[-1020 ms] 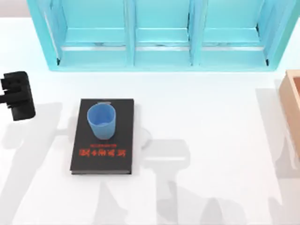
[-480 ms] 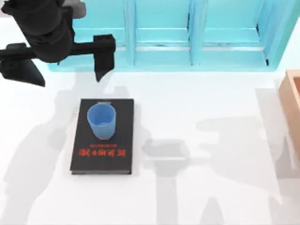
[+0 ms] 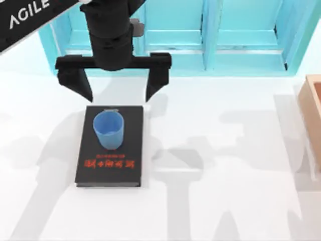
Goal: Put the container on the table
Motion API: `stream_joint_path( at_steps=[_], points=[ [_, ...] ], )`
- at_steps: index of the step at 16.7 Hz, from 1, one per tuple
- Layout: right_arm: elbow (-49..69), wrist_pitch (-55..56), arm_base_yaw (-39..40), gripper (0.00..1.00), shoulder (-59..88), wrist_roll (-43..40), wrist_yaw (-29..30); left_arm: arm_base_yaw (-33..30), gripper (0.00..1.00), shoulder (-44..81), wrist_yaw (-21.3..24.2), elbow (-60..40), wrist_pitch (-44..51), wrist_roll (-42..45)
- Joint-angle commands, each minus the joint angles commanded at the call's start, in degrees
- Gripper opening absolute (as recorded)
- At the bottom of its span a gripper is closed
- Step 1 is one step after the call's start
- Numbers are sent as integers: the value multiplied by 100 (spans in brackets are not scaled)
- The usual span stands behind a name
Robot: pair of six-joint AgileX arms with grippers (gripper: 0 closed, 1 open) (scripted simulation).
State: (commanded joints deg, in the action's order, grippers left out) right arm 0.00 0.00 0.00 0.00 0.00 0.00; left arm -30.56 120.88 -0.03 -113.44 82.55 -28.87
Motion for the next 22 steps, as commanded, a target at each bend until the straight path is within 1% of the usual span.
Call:
stream_joint_path(
  at_steps=[6,9,14,16,20,22],
  points=[
    [0,0,0,100,0,0,0,22,100,1,-2,106,-108,12],
    [0,0,0,100,0,0,0,21,100,44,1,641,-667,23],
    [0,0,0,100,0,0,0,21,100,171,1,1775,-1967,23],
    [0,0,0,100,0,0,0,21,100,195,2,1968,-2165,23],
    [0,0,0,100,0,0,0,21,100,197,2,1978,-2175,23],
    [0,0,0,100,0,0,0,21,85,197,2,1978,-2175,23]
  ],
)
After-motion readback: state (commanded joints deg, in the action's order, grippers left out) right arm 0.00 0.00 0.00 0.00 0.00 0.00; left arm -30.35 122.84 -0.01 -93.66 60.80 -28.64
